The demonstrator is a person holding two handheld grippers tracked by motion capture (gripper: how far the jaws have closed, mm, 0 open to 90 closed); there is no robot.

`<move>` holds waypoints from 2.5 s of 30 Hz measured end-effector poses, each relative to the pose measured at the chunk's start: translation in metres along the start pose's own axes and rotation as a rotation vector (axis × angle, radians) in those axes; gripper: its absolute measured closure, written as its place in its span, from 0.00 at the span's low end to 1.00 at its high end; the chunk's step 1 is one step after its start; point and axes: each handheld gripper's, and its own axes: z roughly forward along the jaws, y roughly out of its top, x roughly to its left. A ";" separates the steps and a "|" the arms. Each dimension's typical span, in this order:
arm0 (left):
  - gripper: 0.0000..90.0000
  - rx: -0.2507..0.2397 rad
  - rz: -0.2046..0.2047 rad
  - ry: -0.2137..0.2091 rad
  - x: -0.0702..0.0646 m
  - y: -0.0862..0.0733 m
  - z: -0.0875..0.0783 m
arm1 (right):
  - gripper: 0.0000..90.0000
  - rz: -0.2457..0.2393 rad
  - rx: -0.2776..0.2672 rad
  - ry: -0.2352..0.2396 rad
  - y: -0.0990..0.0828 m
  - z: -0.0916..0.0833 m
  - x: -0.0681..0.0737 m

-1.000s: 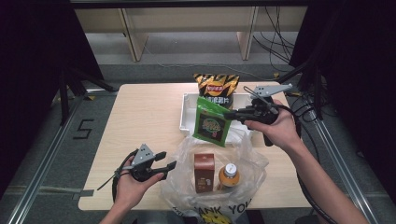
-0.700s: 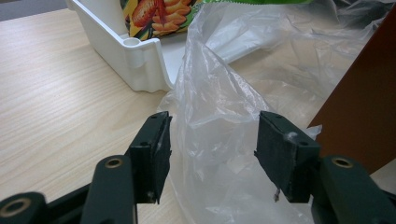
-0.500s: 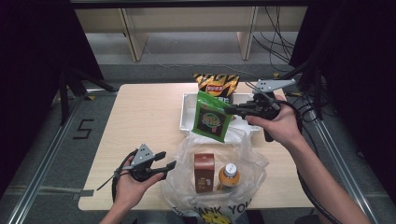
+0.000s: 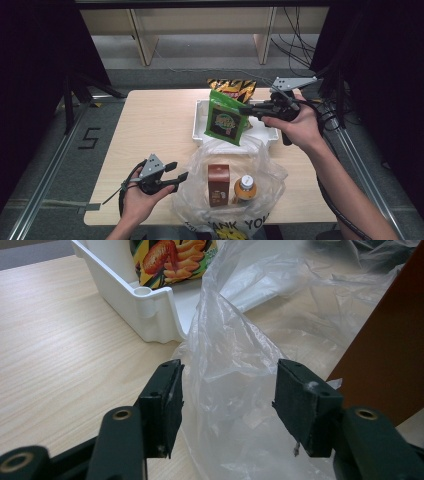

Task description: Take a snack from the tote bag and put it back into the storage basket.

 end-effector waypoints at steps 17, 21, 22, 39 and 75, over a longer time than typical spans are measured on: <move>0.49 0.004 0.004 0.003 0.000 0.000 0.001 | 1.00 0.021 -0.031 -0.046 0.011 0.000 -0.012; 0.49 0.002 0.013 -0.005 0.001 -0.001 0.002 | 1.00 0.018 -0.039 -0.057 0.013 0.001 -0.018; 0.49 0.004 0.012 0.000 0.000 -0.001 0.002 | 1.00 0.017 -0.040 -0.049 0.014 0.001 -0.020; 0.49 0.003 0.021 -0.006 0.000 0.000 0.002 | 1.00 0.017 -0.066 -0.081 0.028 -0.003 -0.033; 0.49 0.009 0.014 -0.001 0.001 -0.001 0.002 | 1.00 0.095 -0.042 -0.128 0.017 0.015 -0.062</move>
